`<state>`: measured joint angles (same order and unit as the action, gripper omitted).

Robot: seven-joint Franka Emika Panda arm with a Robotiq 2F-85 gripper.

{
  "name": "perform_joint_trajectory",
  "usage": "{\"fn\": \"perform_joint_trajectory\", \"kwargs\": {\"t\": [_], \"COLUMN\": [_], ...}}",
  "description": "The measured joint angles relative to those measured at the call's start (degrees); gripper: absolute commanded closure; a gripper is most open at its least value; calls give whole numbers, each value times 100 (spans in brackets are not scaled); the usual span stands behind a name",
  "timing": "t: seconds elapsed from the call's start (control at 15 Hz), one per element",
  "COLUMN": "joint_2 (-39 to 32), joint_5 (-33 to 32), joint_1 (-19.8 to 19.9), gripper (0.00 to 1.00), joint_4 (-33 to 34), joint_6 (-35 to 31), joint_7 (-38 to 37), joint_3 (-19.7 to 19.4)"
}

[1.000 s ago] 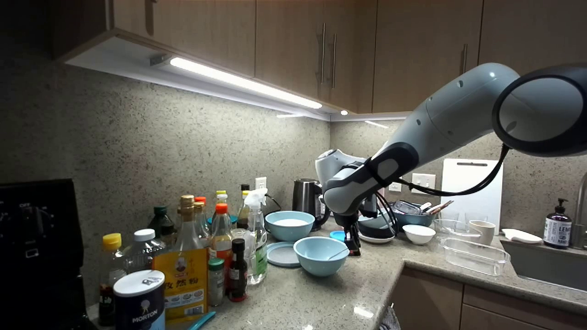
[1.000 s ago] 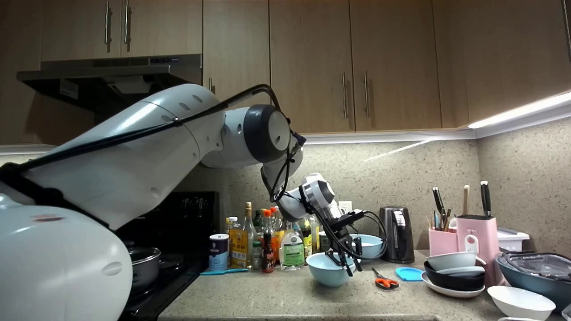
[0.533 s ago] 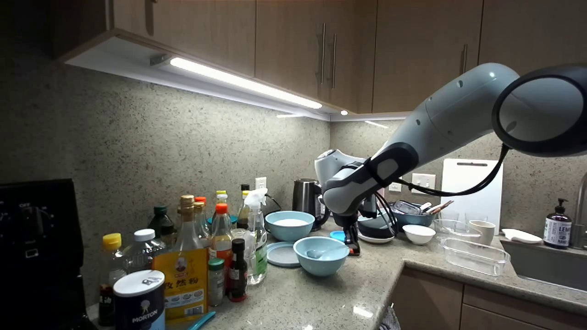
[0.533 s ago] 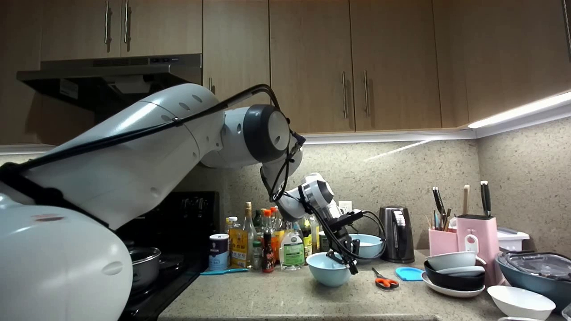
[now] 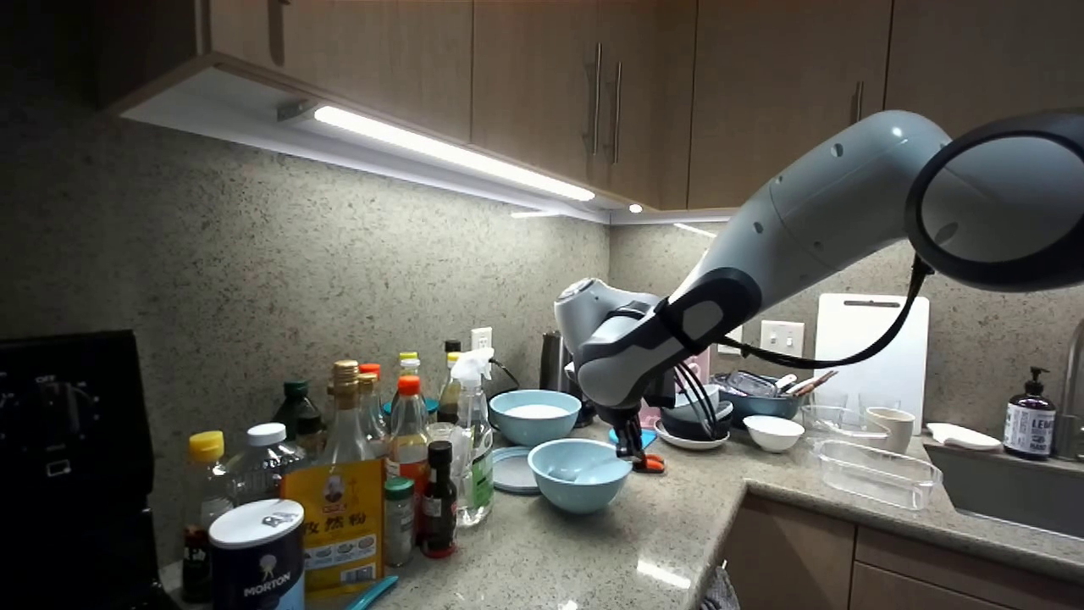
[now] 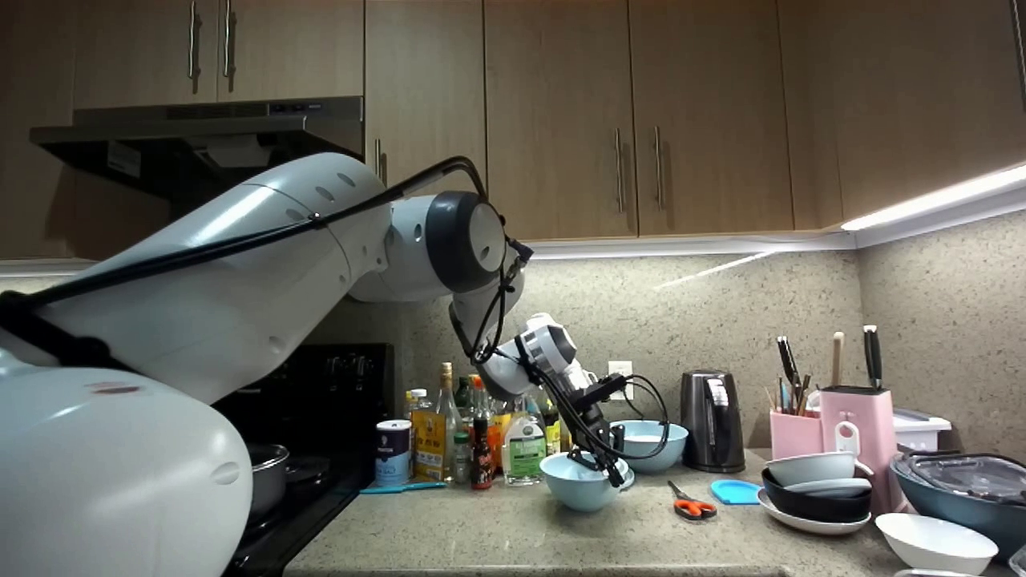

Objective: Use the silver spoon to stir the contents of the blue bowl closer to the edge

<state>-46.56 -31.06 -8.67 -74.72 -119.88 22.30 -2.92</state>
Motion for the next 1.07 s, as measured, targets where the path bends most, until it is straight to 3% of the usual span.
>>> {"fn": "perform_joint_trajectory", "kwargs": {"t": [0.33, 0.6, 0.73, 1.07], "joint_2": [3, 5, 6, 25], "joint_5": [-1265, -2006, -2107, -1912], "joint_1": [-786, -1182, -1210, -821], "gripper": [93, 93, 93, 93], "joint_4": [-1, 28, 34, 36], "joint_6": [454, 1586, 1975, 1990], "joint_7": [-1359, -2041, -2025, -1333], "joint_3": [-478, -514, -368, 306]}}
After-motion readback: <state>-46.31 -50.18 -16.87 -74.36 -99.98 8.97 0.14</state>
